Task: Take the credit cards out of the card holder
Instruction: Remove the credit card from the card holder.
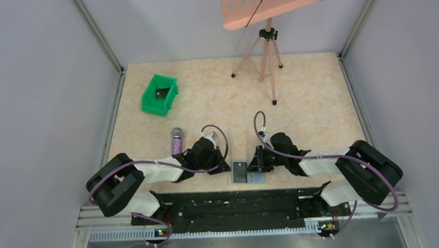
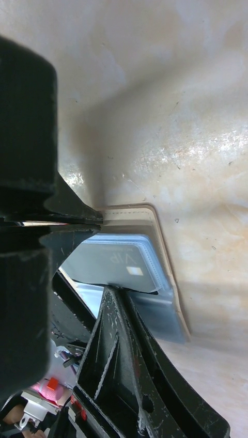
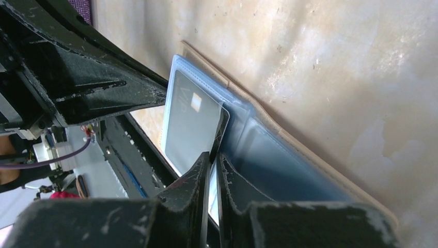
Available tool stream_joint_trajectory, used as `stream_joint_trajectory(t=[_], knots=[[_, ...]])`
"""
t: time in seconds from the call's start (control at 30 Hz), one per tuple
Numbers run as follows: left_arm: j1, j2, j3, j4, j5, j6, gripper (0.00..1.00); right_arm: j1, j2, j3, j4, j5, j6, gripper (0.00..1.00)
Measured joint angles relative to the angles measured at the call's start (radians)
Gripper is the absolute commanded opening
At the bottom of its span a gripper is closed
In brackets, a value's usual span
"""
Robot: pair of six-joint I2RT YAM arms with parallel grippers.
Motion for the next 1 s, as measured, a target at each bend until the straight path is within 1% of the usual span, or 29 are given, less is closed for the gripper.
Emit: stream_joint_trajectory(t=[0.13, 0.2, 0.47, 0.67, 1.0], knots=[[-0.001, 0.000, 0.021, -0.043, -0.008, -0.002, 0.06, -0.005, -0.001, -0.004, 0.005, -0.011, 0.000, 0.05], [-0.002, 0.000, 0.043, -0.087, -0.017, -0.001, 0.07, -0.011, -0.002, -0.003, 0.006, -0.014, 0.000, 0.00], [-0.002, 0.000, 0.092, -0.198, -0.034, -0.006, 0.08, -0.043, 0.000, 0.000, 0.005, -0.031, -0.014, 0.00], [-0.002, 0.000, 0.126, -0.274, -0.053, -0.004, 0.08, -0.085, 0.013, 0.035, -0.010, -0.066, -0.044, 0.00], [-0.002, -0.019, 0.182, -0.392, -0.105, 0.014, 0.10, -0.137, -0.002, 0.055, -0.095, -0.096, -0.065, 0.00]])
